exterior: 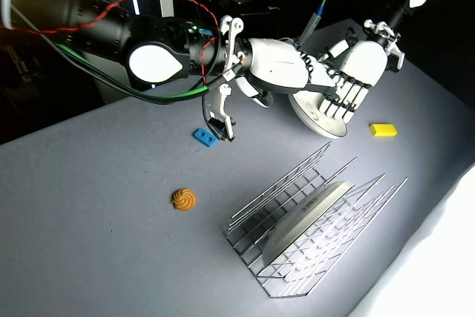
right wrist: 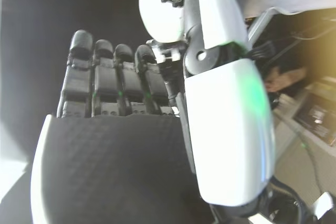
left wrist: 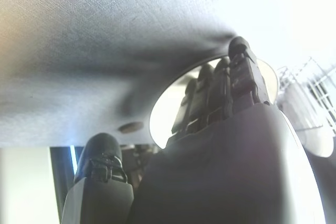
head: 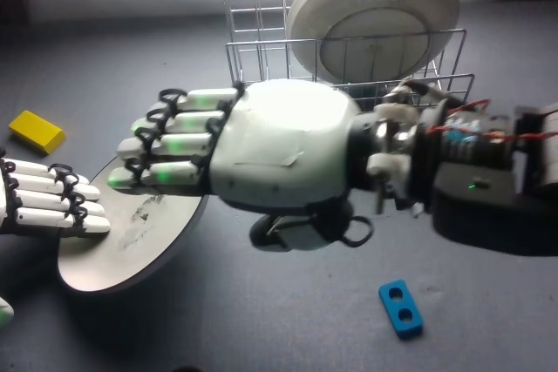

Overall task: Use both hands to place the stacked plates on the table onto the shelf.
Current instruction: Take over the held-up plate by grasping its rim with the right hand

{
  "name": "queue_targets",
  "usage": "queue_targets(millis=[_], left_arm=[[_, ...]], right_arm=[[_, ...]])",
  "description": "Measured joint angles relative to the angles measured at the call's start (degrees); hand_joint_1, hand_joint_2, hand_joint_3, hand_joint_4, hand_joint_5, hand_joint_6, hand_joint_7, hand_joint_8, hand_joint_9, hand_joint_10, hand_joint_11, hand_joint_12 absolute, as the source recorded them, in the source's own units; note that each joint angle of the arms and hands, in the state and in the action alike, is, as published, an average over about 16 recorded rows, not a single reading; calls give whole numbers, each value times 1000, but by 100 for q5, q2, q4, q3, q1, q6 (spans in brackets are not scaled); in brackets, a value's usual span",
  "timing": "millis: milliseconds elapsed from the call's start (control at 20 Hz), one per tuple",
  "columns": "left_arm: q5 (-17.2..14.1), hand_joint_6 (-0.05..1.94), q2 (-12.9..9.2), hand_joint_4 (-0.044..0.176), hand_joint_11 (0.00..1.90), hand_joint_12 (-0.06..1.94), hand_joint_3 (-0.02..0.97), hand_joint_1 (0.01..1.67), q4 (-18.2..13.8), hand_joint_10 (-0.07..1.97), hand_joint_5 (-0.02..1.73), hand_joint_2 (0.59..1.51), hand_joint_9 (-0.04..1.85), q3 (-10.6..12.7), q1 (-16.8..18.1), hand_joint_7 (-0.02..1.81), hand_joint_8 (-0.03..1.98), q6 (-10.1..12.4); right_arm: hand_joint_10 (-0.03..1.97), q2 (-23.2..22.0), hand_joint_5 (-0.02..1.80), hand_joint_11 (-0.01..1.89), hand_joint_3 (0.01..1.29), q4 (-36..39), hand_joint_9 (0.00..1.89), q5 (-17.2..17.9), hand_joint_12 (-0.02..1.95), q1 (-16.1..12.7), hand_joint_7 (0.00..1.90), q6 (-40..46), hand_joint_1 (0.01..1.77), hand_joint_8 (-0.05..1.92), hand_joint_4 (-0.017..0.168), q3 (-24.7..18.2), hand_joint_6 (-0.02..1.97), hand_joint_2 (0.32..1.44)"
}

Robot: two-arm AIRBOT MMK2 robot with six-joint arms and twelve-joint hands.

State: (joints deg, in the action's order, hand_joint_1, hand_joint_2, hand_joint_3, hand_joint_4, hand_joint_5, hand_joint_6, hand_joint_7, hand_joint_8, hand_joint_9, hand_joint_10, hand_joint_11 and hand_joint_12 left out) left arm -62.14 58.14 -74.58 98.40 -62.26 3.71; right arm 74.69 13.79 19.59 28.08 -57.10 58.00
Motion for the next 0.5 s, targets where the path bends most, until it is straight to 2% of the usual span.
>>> queue_targets(millis=[500], left_arm=[[-5, -29, 18, -6, 17, 27, 14, 16, 2, -40, -6, 1188, -24, 13, 1, 7, -6, 24]], right_arm=[[8, 1090, 213, 10, 10, -215, 142, 47, 609, 243, 157, -316, 1260, 15, 1, 938, 31, 1050]])
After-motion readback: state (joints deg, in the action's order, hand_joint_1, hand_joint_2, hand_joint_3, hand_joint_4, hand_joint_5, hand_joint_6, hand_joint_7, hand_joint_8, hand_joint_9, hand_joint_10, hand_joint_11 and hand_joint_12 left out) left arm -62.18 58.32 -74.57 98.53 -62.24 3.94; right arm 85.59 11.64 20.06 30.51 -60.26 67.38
